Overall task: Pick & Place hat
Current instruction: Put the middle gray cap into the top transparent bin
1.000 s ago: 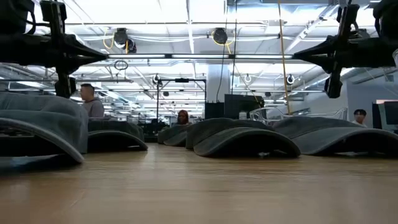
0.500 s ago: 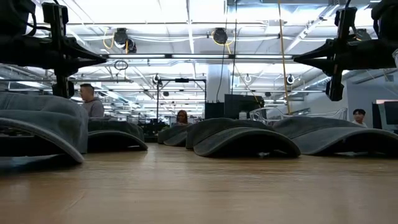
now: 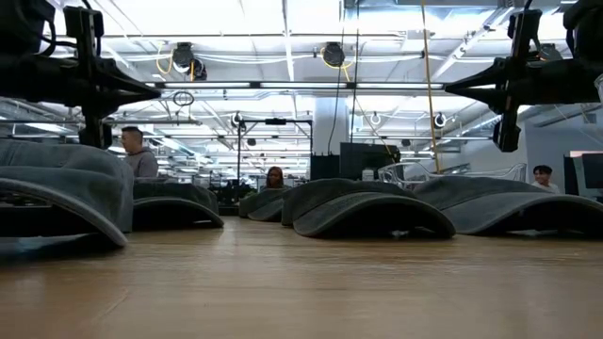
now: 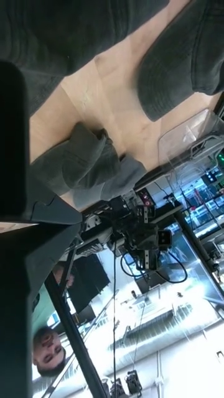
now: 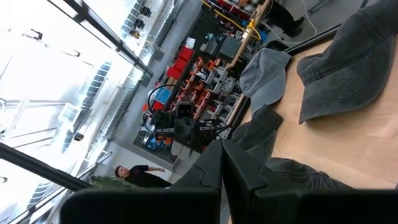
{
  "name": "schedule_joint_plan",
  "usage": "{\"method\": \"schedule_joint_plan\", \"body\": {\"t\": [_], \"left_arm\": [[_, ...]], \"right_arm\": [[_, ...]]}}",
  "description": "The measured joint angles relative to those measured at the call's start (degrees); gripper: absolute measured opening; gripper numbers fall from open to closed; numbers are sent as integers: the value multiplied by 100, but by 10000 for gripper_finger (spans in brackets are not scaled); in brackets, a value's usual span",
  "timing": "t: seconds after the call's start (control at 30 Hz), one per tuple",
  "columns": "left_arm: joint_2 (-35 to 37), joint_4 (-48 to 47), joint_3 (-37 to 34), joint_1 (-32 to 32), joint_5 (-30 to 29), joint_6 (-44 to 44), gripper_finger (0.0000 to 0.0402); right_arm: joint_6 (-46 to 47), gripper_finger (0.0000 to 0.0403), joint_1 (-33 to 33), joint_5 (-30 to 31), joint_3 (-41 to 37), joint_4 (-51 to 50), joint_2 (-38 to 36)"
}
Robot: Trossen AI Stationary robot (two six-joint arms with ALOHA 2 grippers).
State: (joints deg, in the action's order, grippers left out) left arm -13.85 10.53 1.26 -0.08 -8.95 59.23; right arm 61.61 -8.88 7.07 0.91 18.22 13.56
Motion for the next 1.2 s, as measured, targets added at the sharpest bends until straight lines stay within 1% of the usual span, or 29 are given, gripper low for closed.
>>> {"method": "schedule_joint_plan", "body": {"t": [0.07,0.13,0.27,0.4,0.5,0.63,0.77,0.83,0.93,1.0,1.1,1.2], "left_arm": [[0,-38,0,0,0,0,4],[0,-53,0,0,-2,2,7],[0,-55,0,0,-4,-7,4],[0,-103,0,0,-68,-21,10],[-2,-187,0,0,-137,-27,18],[-2,-131,0,0,-194,49,8],[-2,111,0,0,-565,596,8],[0,248,-2,0,-677,647,15],[-2,377,-2,0,-824,589,17],[0,449,-2,0,-957,557,10],[-2,437,-2,0,-1181,611,4],[-2,488,-2,0,-1414,649,14]], "right_arm": [[-63,0,-2,-126,0,17,0],[-128,0,0,-135,0,-8,0],[-544,0,0,-124,0,-9,0],[-622,0,-2,-99,0,-25,0],[-827,0,-2,132,1,-47,2],[-1002,0,-3,396,0,212,2],[-268,0,-2,919,0,366,0],[-129,0,-4,1094,0,383,1],[-381,3,-4,1112,0,394,0],[-604,7,-4,1118,4,456,0],[-682,15,-4,1128,6,617,2],[-817,26,-4,1129,126,694,1]]}}
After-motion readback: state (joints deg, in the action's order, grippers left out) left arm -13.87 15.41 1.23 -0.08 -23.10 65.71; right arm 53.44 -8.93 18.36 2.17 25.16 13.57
